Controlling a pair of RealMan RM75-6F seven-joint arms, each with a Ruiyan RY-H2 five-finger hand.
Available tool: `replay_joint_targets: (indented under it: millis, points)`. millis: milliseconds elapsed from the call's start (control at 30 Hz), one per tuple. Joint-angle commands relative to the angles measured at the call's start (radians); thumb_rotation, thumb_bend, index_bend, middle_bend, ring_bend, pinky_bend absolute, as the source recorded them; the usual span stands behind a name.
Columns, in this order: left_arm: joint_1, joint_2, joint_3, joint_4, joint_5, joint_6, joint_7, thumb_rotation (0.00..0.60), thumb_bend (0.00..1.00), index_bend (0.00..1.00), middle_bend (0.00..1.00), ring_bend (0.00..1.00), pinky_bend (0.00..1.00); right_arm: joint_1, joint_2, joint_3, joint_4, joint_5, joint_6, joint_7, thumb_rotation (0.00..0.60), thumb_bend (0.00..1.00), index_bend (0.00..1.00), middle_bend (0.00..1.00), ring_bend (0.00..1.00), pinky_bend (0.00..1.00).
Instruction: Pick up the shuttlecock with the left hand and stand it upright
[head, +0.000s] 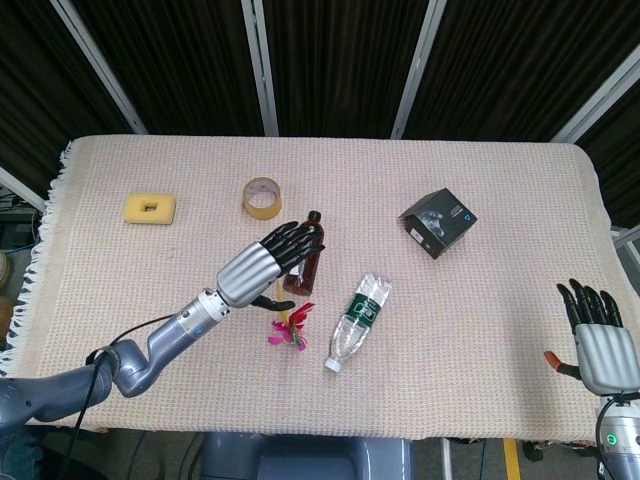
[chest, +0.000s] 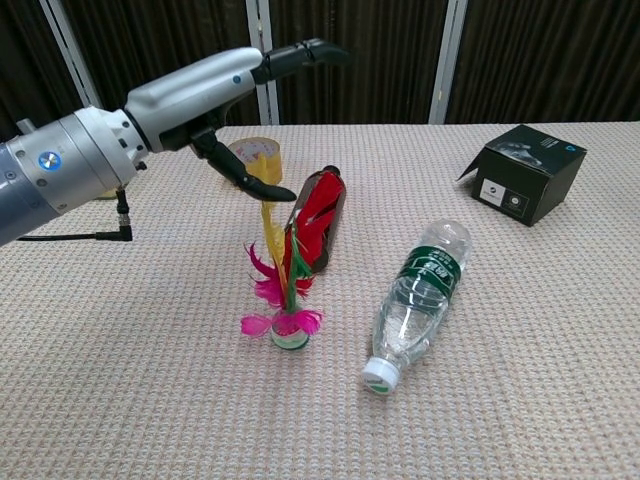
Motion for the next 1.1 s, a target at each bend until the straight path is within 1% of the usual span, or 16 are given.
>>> replay_joint_targets:
  millis: [33,100,167,267,367,433,500,567,667,700,733,767,833,900,1000,1100]
  points:
    - [0.014,0.037,-0.005,-0.056,0.008,0.046,-0.048,0.600,0.06,0.07,0.00,0.00,0.00,0.000,-0.005,-0.002,-0.002,-0.005,0.005,-0.009,0.600,0.13,0.00,0.00,0.00,0.00]
    - [0.028,0.072,-0.001,-0.097,0.006,0.064,-0.052,0.600,0.07,0.07,0.00,0.00,0.00,-0.003,-0.007,0.000,-0.002,-0.003,0.010,-0.013,0.600,0.13,0.00,0.00,0.00,0.00]
    - [0.055,0.132,0.020,-0.153,-0.008,0.053,-0.027,0.600,0.08,0.07,0.00,0.00,0.00,-0.004,-0.007,0.002,-0.002,0.000,0.013,-0.014,0.600,0.13,0.00,0.00,0.00,0.00]
    - [0.118,0.267,0.067,-0.267,-0.070,-0.003,0.092,0.600,0.09,0.07,0.00,0.00,0.00,-0.006,-0.005,0.005,-0.003,0.007,0.015,-0.014,0.600,0.13,0.00,0.00,0.00,0.00]
    - [0.194,0.360,0.094,-0.348,-0.154,-0.012,0.213,0.600,0.10,0.06,0.00,0.00,0.00,-0.007,-0.004,0.005,-0.005,0.009,0.015,-0.012,0.600,0.13,0.00,0.00,0.00,0.00]
    - [0.268,0.402,0.108,-0.380,-0.205,0.038,0.310,0.600,0.10,0.06,0.00,0.00,0.00,-0.008,-0.004,0.005,-0.007,0.007,0.018,-0.012,0.600,0.13,0.00,0.00,0.00,0.00]
    - [0.352,0.421,0.122,-0.390,-0.248,0.116,0.393,0.600,0.10,0.06,0.00,0.00,0.00,-0.009,-0.004,0.005,-0.008,0.004,0.021,-0.013,0.600,0.13,0.00,0.00,0.00,0.00]
    - [0.444,0.429,0.138,-0.402,-0.293,0.205,0.483,0.600,0.10,0.06,0.00,0.00,0.00,-0.007,-0.006,0.006,-0.007,0.006,0.018,-0.015,0.600,0.13,0.00,0.00,0.00,0.00]
    - [0.536,0.417,0.144,-0.407,-0.345,0.298,0.579,0.600,0.10,0.05,0.00,0.00,0.00,-0.003,-0.010,0.010,-0.006,0.016,0.009,-0.016,0.600,0.13,0.00,0.00,0.00,0.00]
    - [0.595,0.385,0.147,-0.383,-0.380,0.355,0.622,0.600,0.10,0.05,0.00,0.00,0.00,0.001,-0.015,0.012,-0.002,0.017,0.005,-0.019,0.600,0.13,0.00,0.00,0.00,0.00]
    - [0.635,0.342,0.145,-0.347,-0.394,0.399,0.630,0.600,0.10,0.05,0.00,0.00,0.00,0.003,-0.018,0.012,0.000,0.019,0.002,-0.024,0.600,0.13,0.00,0.00,0.00,0.00]
    - [0.652,0.311,0.139,-0.316,-0.405,0.408,0.642,0.600,0.10,0.05,0.00,0.00,0.00,0.006,-0.021,0.012,-0.001,0.019,-0.002,-0.027,0.600,0.13,0.00,0.00,0.00,0.00]
    - [0.657,0.304,0.132,-0.303,-0.398,0.403,0.650,0.600,0.10,0.05,0.00,0.00,0.00,0.008,-0.021,0.011,-0.002,0.015,-0.003,-0.028,0.600,0.13,0.00,0.00,0.00,0.00]
    - [0.663,0.295,0.111,-0.304,-0.391,0.412,0.630,0.600,0.10,0.04,0.00,0.00,0.00,0.009,-0.023,0.007,-0.003,0.009,-0.005,-0.030,0.600,0.13,0.00,0.00,0.00,0.00]
    - [0.669,0.300,0.107,-0.296,-0.369,0.401,0.611,0.600,0.10,0.03,0.00,0.00,0.00,0.010,-0.025,0.002,-0.002,0.003,-0.006,-0.036,0.600,0.13,0.00,0.00,0.00,0.00]
    - [0.673,0.304,0.091,-0.287,-0.362,0.398,0.596,0.600,0.10,0.03,0.00,0.00,0.00,0.012,-0.029,0.002,0.001,0.011,-0.014,-0.044,0.600,0.13,0.00,0.00,0.00,0.00]
